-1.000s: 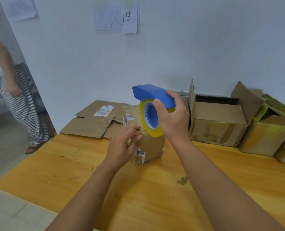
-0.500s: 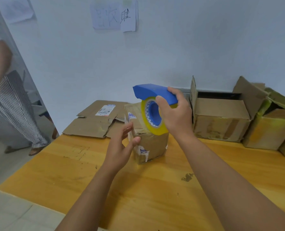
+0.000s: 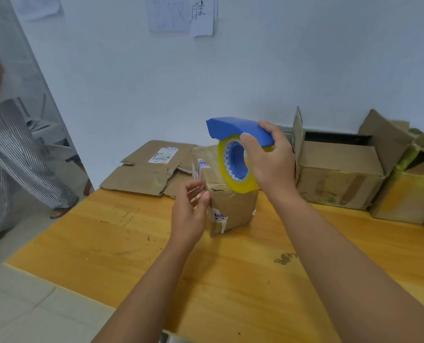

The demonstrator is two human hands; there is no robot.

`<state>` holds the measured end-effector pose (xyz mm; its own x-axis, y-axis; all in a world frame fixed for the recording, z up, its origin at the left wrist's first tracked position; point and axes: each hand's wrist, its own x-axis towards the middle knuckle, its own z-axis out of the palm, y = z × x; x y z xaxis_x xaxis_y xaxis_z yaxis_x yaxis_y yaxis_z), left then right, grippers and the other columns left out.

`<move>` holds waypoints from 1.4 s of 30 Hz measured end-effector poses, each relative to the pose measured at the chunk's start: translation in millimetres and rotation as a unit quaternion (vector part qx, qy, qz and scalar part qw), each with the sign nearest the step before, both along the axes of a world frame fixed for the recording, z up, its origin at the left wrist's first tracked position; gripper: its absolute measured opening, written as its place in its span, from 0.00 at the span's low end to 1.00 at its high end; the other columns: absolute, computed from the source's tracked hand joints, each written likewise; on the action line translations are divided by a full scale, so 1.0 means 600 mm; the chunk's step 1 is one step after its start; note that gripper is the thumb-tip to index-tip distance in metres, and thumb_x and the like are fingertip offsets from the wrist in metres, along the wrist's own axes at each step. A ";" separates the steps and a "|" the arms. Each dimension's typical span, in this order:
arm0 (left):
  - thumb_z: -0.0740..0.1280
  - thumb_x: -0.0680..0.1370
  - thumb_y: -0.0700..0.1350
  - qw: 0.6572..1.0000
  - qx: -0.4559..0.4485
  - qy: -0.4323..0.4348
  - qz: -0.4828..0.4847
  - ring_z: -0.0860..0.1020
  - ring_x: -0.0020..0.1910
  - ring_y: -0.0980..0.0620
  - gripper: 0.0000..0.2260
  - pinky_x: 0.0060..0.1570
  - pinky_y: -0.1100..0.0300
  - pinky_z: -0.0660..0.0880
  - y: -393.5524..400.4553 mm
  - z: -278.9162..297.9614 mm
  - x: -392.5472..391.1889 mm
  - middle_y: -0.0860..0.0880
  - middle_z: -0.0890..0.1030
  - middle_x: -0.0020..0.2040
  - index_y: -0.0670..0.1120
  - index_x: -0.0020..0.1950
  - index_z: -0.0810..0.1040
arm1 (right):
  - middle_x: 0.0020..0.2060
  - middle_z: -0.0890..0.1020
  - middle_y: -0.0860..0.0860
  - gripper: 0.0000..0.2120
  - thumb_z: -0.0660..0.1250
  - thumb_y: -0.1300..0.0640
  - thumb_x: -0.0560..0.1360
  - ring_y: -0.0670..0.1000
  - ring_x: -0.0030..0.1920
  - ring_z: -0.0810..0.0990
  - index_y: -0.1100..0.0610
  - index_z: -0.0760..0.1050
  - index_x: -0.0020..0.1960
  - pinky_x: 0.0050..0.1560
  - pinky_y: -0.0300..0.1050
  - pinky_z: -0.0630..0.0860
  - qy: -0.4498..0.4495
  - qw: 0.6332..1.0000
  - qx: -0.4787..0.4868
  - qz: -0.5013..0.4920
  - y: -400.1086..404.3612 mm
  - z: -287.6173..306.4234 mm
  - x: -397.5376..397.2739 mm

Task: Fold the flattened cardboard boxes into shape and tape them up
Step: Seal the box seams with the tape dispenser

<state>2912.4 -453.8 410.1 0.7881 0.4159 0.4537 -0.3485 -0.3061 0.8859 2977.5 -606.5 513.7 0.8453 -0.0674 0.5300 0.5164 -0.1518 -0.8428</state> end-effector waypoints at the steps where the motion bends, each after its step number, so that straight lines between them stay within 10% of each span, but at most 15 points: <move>1: 0.67 0.81 0.41 1.000 -0.013 -0.002 0.006 0.76 0.60 0.66 0.13 0.52 0.70 0.75 -0.003 -0.001 -0.002 0.61 0.77 0.59 0.60 0.57 0.71 | 0.55 0.75 0.42 0.19 0.70 0.49 0.77 0.33 0.50 0.75 0.49 0.73 0.67 0.43 0.22 0.70 -0.002 1.000 0.000 -0.001 0.000 0.000 0.000; 8: 0.63 0.82 0.40 0.989 0.068 -0.032 0.125 0.76 0.58 0.59 0.08 0.52 0.64 0.77 -0.043 -0.015 -0.012 0.56 0.78 0.57 0.52 0.55 0.78 | 0.54 0.76 0.42 0.20 0.71 0.48 0.77 0.34 0.50 0.75 0.49 0.74 0.67 0.42 0.23 0.70 -0.002 1.000 0.001 -0.003 0.001 0.001 -0.001; 15: 0.67 0.81 0.48 0.989 -0.066 0.008 0.130 0.77 0.53 0.67 0.05 0.38 0.75 0.73 -0.051 0.002 -0.016 0.61 0.78 0.56 0.59 0.51 0.74 | 0.51 0.75 0.41 0.20 0.71 0.48 0.77 0.22 0.47 0.70 0.51 0.74 0.67 0.41 0.19 0.67 -0.008 1.000 0.001 -0.014 0.001 -0.003 0.002; 23: 0.65 0.82 0.49 0.993 0.056 0.026 0.102 0.67 0.71 0.59 0.21 0.68 0.54 0.72 -0.062 -0.021 -0.021 0.53 0.67 0.74 0.46 0.74 0.71 | 0.52 0.75 0.40 0.21 0.71 0.47 0.76 0.23 0.48 0.70 0.50 0.74 0.67 0.42 0.19 0.67 -0.010 1.000 -0.001 -0.014 0.001 -0.003 0.005; 28: 0.66 0.81 0.49 0.993 0.063 0.045 0.084 0.63 0.71 0.62 0.21 0.69 0.50 0.70 -0.060 -0.015 -0.016 0.55 0.64 0.75 0.48 0.74 0.71 | 0.49 0.72 0.33 0.20 0.71 0.47 0.76 0.22 0.48 0.69 0.50 0.74 0.66 0.42 0.18 0.66 -0.014 1.000 0.003 -0.016 0.002 -0.005 0.007; 36: 0.67 0.81 0.46 0.986 0.141 -0.021 0.087 0.77 0.60 0.52 0.09 0.52 0.55 0.79 -0.019 0.007 -0.011 0.53 0.75 0.63 0.51 0.60 0.81 | 0.49 0.73 0.34 0.20 0.71 0.46 0.76 0.22 0.48 0.69 0.49 0.74 0.66 0.41 0.18 0.66 -0.013 1.000 -0.001 -0.014 0.002 -0.004 0.008; 42: 0.67 0.80 0.48 0.983 0.172 -0.035 0.055 0.78 0.54 0.63 0.08 0.47 0.65 0.77 -0.006 0.010 -0.006 0.55 0.71 0.66 0.62 0.54 0.78 | 0.49 0.73 0.35 0.20 0.70 0.47 0.77 0.22 0.48 0.69 0.50 0.74 0.67 0.40 0.19 0.67 -0.012 1.000 0.001 -0.010 0.001 -0.006 0.010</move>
<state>2909.1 -457.5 416.0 0.7088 0.3089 0.6342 -0.3539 -0.6221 0.6984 2983.2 -606.0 510.3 0.8313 -0.0846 0.5494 0.5328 -0.1607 -0.8309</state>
